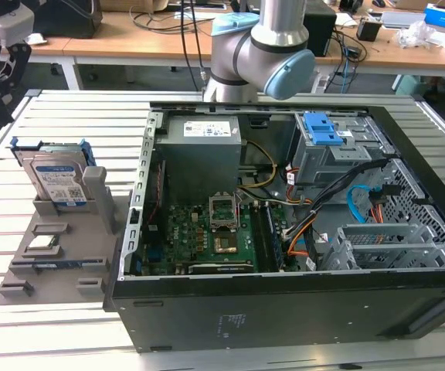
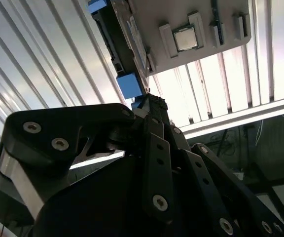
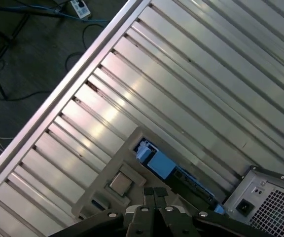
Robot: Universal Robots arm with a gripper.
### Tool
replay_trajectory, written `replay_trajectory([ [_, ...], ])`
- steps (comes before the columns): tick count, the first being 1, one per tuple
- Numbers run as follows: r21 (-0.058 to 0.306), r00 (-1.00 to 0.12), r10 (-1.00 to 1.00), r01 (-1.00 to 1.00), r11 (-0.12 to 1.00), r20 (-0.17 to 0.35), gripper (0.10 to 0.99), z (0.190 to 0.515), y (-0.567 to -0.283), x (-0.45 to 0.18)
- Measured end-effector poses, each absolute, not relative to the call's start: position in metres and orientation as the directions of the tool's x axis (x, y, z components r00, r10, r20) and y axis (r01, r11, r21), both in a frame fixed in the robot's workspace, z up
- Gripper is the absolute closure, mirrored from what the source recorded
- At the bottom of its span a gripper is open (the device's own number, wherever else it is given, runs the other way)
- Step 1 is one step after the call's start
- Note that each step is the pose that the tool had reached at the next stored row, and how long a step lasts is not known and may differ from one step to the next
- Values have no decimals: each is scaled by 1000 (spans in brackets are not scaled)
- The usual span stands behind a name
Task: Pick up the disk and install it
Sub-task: 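Pick up the disk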
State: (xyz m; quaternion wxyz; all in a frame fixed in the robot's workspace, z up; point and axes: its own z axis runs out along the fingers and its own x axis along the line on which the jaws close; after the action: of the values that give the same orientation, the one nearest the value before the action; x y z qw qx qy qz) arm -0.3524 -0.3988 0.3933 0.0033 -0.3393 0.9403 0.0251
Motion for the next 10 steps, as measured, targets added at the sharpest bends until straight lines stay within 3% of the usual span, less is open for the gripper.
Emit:
replay_trajectory([
  [10, 45, -640, -768, -768, 639, -23, 980, 393, -399, -352],
])
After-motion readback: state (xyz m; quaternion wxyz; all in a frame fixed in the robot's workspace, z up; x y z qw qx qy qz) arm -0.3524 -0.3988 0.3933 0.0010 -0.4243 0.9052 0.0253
